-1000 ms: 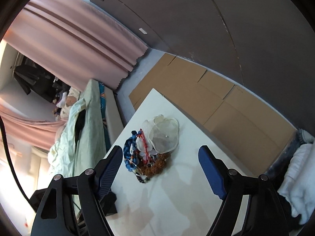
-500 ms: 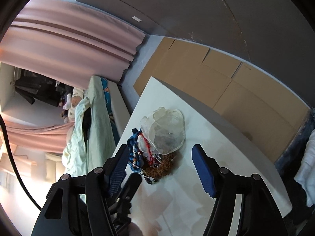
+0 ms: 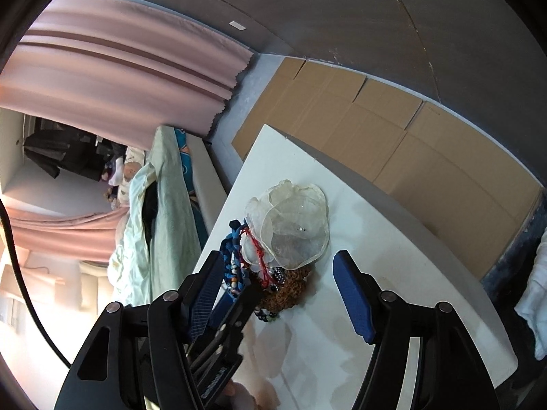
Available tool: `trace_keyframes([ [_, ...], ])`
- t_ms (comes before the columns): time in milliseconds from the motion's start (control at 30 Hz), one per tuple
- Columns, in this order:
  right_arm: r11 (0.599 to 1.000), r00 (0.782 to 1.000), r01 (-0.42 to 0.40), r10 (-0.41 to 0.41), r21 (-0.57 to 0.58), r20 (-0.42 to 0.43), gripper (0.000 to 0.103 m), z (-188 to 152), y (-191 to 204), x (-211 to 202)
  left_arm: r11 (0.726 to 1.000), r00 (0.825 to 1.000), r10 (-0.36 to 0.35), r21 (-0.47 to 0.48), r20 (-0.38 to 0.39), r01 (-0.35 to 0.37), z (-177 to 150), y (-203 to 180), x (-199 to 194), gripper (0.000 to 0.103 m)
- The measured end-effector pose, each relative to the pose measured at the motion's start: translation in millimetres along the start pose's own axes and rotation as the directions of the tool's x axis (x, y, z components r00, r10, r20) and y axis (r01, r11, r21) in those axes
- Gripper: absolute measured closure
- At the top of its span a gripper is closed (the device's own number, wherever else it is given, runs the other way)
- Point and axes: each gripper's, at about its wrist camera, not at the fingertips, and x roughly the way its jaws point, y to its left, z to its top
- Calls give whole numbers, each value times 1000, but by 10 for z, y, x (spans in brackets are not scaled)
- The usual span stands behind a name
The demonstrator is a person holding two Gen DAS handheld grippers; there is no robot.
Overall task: Organize jewelry
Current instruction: 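Grasp the silver hoop earring with the left gripper and lift it, then drop the hoop earring into the black box while the right gripper grasps the plastic bag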
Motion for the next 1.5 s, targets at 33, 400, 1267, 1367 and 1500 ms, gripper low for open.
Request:
trace_keyframes([
  [33, 1000, 1000, 1, -1, -2, -1, 35, 9, 1, 3, 1000, 1000, 3, 2, 8, -3, 3, 0, -33, 51],
  [400, 996, 999, 46, -44, -78, 24, 48, 41, 168, 193, 998, 998, 25, -51, 57, -22, 58, 136, -381, 51],
  [1267, 972, 976, -113, 148, -207, 158, 100, -157, 555, -183, 971, 972, 146, -214, 184, -105, 20, 794, -1500, 51],
  [1367, 959, 970, -141, 183, -246, 158, 100, -253, 657, -226, 965, 969, 160, -235, 189, -113, -27, 873, -1591, 51],
  [1500, 943, 958, -179, 232, -282, 167, 100, -379, 740, -305, 960, 968, 183, -246, 172, -138, -104, 945, -1638, 51],
])
